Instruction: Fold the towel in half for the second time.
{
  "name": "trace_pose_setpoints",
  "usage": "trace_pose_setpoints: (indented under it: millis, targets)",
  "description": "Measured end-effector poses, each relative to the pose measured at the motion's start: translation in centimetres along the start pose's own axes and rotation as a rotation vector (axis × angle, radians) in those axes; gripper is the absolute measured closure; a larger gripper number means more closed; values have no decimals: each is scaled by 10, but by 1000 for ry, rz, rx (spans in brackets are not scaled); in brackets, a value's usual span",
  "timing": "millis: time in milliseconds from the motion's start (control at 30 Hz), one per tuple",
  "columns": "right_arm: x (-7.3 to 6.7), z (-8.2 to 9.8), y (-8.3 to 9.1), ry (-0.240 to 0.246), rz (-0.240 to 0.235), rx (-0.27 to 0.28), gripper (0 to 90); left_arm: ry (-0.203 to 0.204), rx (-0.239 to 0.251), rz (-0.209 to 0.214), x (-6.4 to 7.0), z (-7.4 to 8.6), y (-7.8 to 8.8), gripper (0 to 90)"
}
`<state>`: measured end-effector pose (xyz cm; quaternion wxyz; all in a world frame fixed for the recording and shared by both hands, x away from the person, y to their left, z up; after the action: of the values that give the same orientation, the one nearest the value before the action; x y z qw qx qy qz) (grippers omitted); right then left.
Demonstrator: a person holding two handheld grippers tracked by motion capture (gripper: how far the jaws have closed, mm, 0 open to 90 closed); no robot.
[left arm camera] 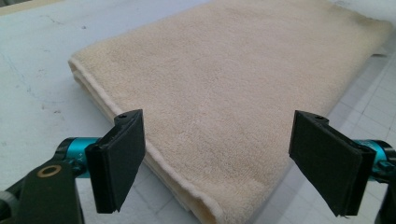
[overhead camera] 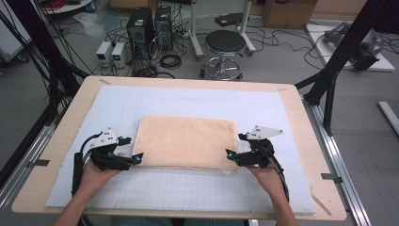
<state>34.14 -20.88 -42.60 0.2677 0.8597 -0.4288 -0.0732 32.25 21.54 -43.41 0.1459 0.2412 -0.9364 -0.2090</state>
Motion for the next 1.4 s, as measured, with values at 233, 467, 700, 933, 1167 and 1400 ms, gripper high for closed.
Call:
trace_pose_setpoints:
  millis: [233, 467, 700, 933, 1167, 1400]
  targets:
    - [-2, 1, 5, 9, 8, -9, 177, 19, 16, -15, 0, 1, 6, 144]
    - [-1, 5, 14, 9, 15, -3, 165, 22, 20, -31, 1, 3, 10, 82]
    - [-1, 7, 23, -3, 16, 8, 124, 28, 32, -33, 3, 4, 15, 66]
    - [-1, 9, 30, 1, 36, 15, 122, 35, 33, -40, 5, 6, 20, 60]
    - [-1, 12, 38, 6, 48, 23, 121, 33, 34, -39, 8, 8, 26, 60]
    - [-1, 14, 44, 4, 56, 26, 121, 36, 40, -43, 12, 11, 31, 60]
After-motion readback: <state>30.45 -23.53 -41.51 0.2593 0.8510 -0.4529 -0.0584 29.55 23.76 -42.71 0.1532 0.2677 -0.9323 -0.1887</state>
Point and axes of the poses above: each handheld gripper's, and its own axes: y roughly backward along the jaws, z roughly out of its underside, x roughly to its right, the point moved 4 cm from there along -y, roughly forward along the jaws, and after that the axes turned 13 degrees about z, right-handed, at the moved point
